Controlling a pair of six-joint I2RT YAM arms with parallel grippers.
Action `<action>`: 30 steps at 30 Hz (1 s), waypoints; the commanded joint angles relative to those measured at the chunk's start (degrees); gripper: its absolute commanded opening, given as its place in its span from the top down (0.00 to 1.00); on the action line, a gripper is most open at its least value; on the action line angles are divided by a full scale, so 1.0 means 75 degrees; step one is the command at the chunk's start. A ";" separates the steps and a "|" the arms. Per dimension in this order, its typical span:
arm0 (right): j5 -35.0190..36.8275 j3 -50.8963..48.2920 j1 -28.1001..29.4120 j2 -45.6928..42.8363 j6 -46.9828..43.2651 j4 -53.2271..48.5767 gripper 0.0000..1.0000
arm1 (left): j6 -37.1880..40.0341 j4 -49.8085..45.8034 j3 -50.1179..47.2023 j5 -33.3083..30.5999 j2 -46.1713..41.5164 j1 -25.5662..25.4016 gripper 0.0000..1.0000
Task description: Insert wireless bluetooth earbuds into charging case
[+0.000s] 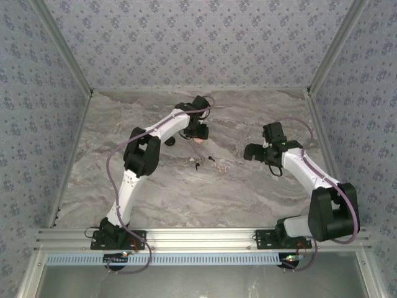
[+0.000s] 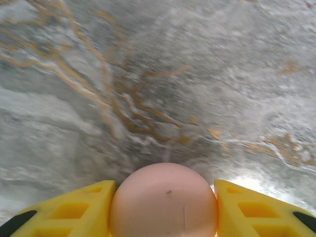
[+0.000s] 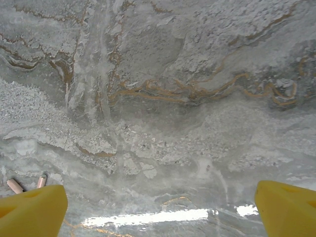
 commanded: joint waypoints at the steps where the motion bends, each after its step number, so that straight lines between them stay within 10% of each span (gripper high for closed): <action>1: -0.0051 0.0266 0.0138 0.0130 0.0149 0.0108 0.00 | -0.0462 -0.0375 -0.0146 -0.0092 -0.0191 -0.0230 0.53; 20: -0.0861 0.0695 0.0480 0.0842 -0.0055 0.0305 0.00 | -0.0214 -0.0293 -0.0097 0.0208 -0.0647 -0.0374 0.24; 30: -0.1249 0.2136 0.1235 0.2316 -0.0145 0.0038 0.03 | -0.0189 0.0521 -0.1777 0.0917 -0.2047 0.0443 0.37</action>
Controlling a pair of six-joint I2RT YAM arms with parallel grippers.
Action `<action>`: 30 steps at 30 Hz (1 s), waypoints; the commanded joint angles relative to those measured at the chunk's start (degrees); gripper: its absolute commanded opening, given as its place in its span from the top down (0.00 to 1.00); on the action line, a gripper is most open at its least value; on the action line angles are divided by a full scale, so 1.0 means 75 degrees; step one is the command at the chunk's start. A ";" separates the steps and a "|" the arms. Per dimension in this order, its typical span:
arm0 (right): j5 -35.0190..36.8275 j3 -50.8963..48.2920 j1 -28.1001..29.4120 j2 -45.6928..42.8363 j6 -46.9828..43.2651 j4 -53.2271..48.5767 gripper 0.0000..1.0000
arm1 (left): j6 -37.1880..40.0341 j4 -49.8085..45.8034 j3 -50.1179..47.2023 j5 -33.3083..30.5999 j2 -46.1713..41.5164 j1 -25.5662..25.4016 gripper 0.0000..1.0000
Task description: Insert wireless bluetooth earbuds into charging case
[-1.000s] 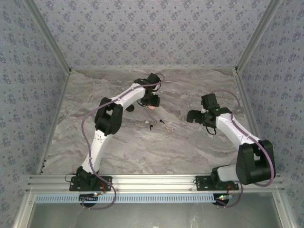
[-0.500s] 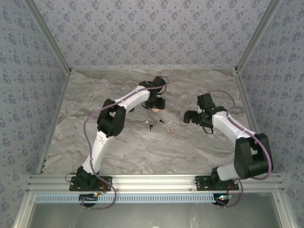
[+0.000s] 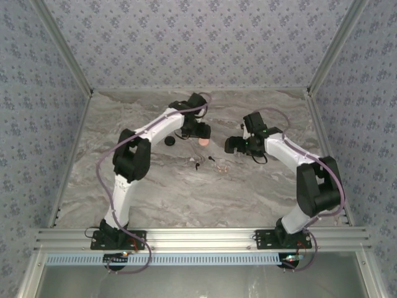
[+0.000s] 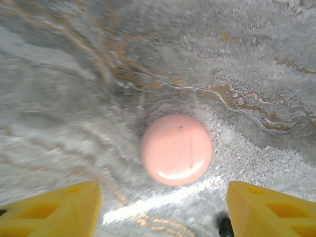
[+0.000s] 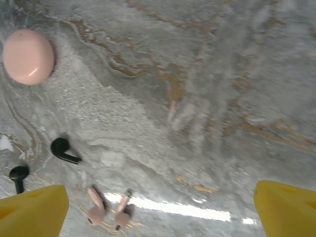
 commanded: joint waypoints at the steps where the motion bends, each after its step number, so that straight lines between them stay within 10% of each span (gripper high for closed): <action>1: -0.0310 0.0651 0.0245 0.0534 -0.0137 -0.0248 0.05 | -0.0041 0.0364 -0.0552 0.0433 -0.0474 0.0364 0.40; 18: -0.1471 0.3268 0.0629 0.3165 0.0211 -0.0818 0.77 | -0.0159 0.0789 -0.0590 0.0977 0.0341 0.0654 0.71; 30: -0.1721 0.4075 0.0689 0.4075 0.0467 -0.1218 0.84 | -0.0264 0.0778 -0.0437 0.1051 0.0741 0.0657 0.75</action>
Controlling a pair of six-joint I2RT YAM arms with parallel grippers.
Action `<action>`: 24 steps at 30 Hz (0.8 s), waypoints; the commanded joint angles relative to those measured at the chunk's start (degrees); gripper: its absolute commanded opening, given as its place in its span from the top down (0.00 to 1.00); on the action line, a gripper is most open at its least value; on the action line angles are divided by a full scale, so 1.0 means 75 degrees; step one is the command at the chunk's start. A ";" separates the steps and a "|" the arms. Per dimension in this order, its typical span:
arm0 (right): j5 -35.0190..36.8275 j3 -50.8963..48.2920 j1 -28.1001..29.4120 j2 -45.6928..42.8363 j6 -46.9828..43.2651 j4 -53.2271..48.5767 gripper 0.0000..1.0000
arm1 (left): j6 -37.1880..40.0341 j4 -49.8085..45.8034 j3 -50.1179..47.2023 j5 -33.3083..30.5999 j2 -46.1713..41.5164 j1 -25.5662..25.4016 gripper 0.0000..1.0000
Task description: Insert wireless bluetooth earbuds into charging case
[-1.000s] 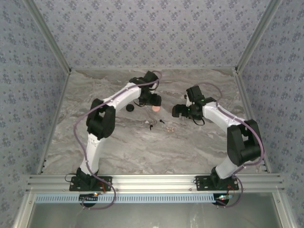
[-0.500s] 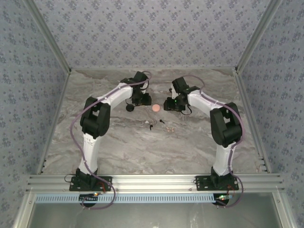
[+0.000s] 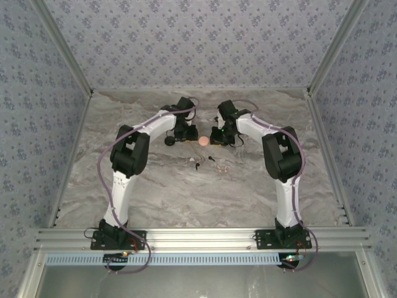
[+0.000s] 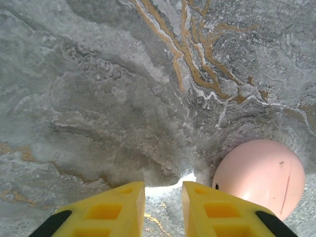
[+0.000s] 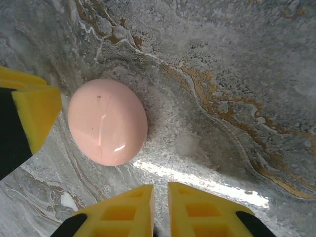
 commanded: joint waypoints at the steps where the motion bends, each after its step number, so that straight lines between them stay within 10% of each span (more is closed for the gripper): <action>1: -0.0226 0.0405 0.0059 0.0326 0.0167 -0.0379 0.85 | -0.0040 -0.0030 0.0242 0.0162 0.0204 0.0006 0.76; 24: -0.0267 0.1637 0.0008 0.1266 -0.0012 -0.0953 0.85 | 0.0139 -0.0080 -0.0401 0.0457 -0.0253 -0.0261 0.78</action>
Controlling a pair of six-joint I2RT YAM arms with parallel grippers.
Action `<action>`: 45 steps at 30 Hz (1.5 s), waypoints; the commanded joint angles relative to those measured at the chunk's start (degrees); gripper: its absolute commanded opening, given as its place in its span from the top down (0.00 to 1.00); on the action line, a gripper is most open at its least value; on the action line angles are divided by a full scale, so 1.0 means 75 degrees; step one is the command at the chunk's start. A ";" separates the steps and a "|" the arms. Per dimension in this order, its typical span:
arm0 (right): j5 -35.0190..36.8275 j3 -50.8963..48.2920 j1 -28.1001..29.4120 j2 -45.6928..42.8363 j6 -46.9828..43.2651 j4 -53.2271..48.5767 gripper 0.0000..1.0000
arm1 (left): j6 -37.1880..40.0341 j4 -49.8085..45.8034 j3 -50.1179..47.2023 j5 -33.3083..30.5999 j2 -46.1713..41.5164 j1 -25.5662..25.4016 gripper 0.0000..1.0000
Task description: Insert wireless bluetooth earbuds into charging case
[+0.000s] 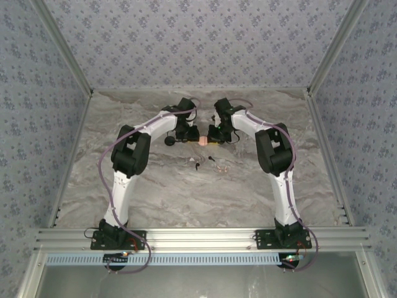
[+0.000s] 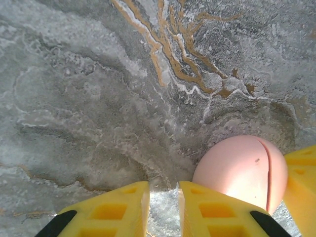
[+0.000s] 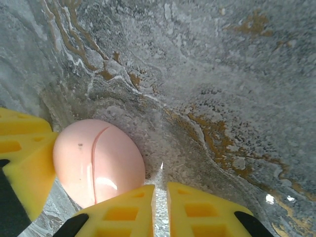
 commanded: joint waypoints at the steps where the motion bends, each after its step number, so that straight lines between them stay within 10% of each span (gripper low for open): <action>1: -0.0107 0.0367 0.0024 0.0238 -0.0053 -0.0358 0.85 | 0.0075 -0.0205 -0.0388 0.0177 -0.0330 -0.0208 0.78; 31: 0.0477 0.0407 -0.0308 -0.0604 -0.0220 -0.0791 0.73 | -0.0094 0.0169 -0.1614 0.0214 -0.2014 -0.0023 0.74; 45: -0.1272 -0.1201 -0.0352 -0.1239 0.0237 0.0879 0.60 | -0.0563 0.1133 -0.1364 0.1840 -0.1326 0.0631 0.59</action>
